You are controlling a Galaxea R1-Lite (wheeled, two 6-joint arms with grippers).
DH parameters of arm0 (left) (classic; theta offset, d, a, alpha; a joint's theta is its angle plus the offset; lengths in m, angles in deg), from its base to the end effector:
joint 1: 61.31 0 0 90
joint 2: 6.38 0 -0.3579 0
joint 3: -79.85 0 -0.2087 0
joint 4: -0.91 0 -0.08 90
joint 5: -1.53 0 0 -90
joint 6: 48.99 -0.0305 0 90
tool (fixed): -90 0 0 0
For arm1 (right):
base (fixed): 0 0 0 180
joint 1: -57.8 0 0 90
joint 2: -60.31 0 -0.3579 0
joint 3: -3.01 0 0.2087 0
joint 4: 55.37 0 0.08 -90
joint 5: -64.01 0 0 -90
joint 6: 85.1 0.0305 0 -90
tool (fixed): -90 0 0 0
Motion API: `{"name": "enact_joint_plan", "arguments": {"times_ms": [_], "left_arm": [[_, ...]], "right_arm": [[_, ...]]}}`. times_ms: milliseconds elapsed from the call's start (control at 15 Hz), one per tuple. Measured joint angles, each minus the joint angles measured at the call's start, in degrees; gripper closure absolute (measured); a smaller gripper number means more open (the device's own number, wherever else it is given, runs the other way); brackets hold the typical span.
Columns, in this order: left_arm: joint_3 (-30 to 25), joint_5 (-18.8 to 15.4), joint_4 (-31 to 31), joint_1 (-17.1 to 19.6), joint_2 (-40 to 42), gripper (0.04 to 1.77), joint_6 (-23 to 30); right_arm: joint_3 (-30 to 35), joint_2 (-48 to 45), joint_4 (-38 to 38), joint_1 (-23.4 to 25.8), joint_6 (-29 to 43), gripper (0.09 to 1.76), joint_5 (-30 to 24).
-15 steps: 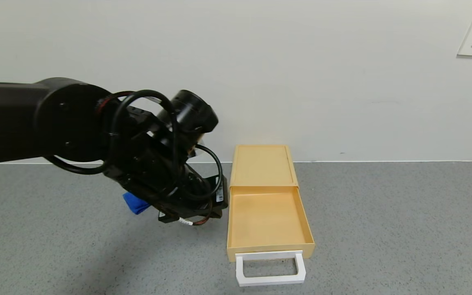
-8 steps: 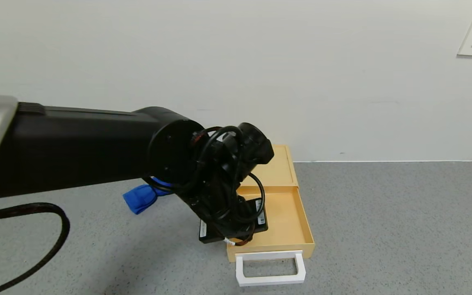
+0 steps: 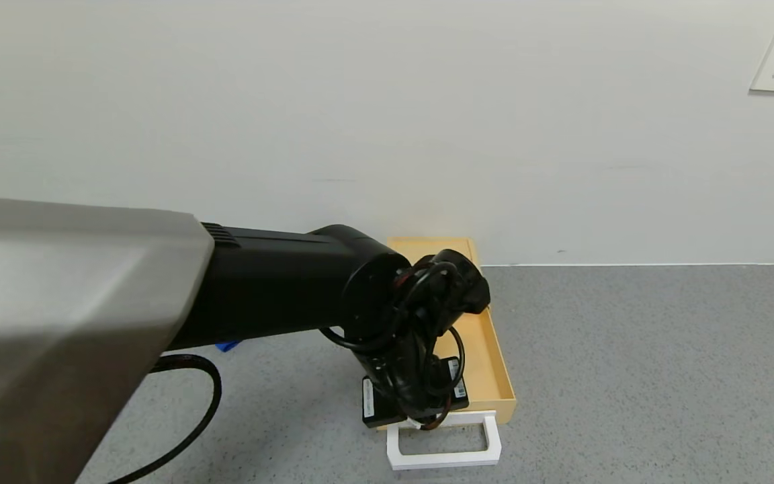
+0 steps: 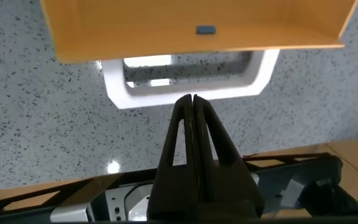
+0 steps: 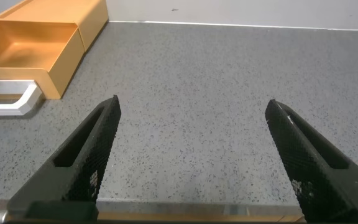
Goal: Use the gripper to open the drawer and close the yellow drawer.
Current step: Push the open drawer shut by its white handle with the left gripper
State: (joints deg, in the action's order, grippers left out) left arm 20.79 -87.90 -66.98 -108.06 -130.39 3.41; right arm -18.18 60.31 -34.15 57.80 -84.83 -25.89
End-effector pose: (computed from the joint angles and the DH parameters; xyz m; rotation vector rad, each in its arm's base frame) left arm 0.3049 -0.3237 0.1810 -0.2635 1.3380 -0.1122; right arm -0.0528 -0.0001 0.0754 0.0047 0.0005 -0.0017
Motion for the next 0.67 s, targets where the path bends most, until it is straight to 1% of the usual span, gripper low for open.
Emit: {"name": "enact_joint_plan", "arguments": {"times_ms": [133,667], "left_arm": [[0.52,1.27,0.04,-0.10,-1.90,1.70,0.79],[1.13,1.74,0.02,-1.06,-5.49,1.70,2.80]], "right_arm": [[0.00,0.00,0.00,0.00,-0.02,0.14,0.00],[0.00,0.00,0.00,0.00,0.00,0.14,0.00]]}}
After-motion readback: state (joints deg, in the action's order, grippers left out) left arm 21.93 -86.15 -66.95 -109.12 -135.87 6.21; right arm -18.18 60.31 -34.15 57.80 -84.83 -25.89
